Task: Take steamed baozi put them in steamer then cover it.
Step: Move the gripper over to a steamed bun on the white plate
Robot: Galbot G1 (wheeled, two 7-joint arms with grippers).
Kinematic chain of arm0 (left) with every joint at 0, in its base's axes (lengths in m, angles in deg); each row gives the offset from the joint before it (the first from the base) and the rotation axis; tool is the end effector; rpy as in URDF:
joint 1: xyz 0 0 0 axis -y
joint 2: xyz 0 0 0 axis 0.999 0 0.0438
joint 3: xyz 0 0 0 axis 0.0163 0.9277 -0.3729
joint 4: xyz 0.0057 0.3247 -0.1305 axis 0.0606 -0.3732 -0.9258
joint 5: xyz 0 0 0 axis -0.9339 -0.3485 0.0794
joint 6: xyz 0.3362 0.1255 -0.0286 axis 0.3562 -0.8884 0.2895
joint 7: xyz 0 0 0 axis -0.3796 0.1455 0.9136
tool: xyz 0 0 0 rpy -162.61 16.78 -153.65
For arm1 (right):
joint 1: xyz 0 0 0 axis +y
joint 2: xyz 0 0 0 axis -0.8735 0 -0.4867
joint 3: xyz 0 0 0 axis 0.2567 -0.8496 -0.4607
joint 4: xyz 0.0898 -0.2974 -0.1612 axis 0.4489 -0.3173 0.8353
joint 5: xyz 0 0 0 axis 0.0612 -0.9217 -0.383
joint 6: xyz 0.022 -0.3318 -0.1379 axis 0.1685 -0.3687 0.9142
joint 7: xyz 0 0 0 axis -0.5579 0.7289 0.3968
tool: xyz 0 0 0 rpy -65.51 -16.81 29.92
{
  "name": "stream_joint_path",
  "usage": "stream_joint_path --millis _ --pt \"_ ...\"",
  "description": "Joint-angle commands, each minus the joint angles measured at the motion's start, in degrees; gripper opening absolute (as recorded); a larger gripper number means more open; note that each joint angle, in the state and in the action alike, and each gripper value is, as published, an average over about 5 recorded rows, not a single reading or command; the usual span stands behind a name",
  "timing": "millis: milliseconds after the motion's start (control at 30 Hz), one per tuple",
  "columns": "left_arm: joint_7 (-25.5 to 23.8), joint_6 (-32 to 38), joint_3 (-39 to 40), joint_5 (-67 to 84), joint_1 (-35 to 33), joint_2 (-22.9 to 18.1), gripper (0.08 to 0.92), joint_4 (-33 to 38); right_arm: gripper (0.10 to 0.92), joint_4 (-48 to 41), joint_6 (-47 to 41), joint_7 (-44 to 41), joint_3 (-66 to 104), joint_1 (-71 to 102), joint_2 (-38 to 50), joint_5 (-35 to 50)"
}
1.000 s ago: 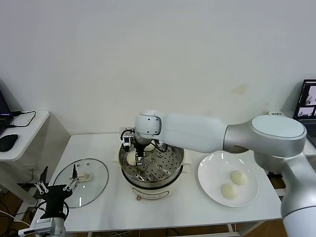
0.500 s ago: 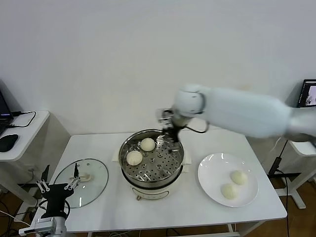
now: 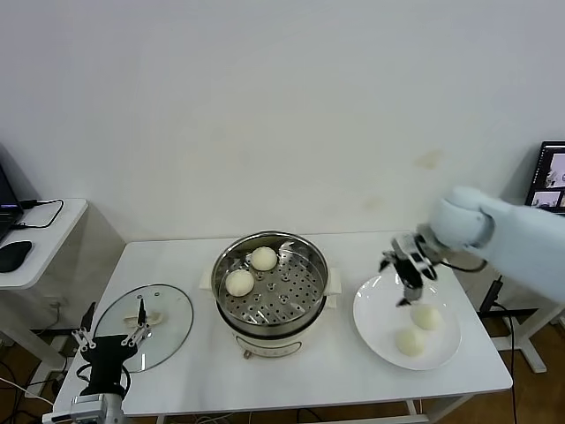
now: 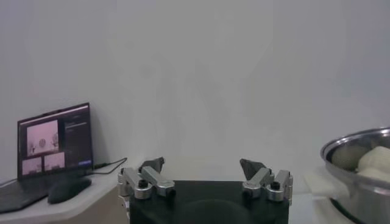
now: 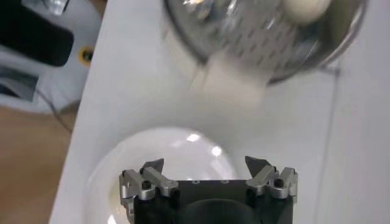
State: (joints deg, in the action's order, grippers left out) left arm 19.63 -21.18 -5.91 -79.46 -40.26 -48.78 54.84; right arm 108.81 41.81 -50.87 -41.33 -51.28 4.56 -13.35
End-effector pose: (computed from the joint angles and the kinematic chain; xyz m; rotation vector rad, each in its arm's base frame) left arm 0.1555 0.0854 -0.2872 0.3658 -3.0910 -0.3903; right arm 0.4493 -0.1139 -0.1034 1.3933 -1.3036 1.4815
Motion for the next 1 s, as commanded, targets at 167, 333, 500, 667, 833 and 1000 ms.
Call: stream_joint_path --millis 167,333,500,667,833,1000 --pt "0.0 0.3 -0.7 -0.3 -0.7 -0.5 0.823 0.1 0.823 1.3 0.7 5.1 15.8 26.7 7.5 -11.0" --pt "0.0 0.3 -1.4 -0.3 -1.1 -0.7 0.823 0.6 0.823 -1.9 0.6 6.1 19.2 31.5 4.6 -13.1" --pt "0.0 0.3 -1.7 -0.3 -1.1 -0.7 0.823 0.3 0.823 -4.1 0.3 6.6 20.5 33.3 2.3 -13.8" --pt "0.0 0.3 -1.8 -0.2 -1.0 -0.7 0.823 -0.1 0.823 -5.3 0.0 6.6 20.4 33.8 1.0 -14.0" --pt "0.0 0.3 -1.7 -0.2 -0.6 -0.7 0.823 -0.5 0.823 -6.9 0.1 7.2 20.5 34.2 -0.3 -14.8" --pt "0.0 0.3 -1.7 -0.3 -0.4 -0.7 0.823 -0.7 0.823 -8.3 0.1 7.8 20.8 34.0 -1.6 -15.1"
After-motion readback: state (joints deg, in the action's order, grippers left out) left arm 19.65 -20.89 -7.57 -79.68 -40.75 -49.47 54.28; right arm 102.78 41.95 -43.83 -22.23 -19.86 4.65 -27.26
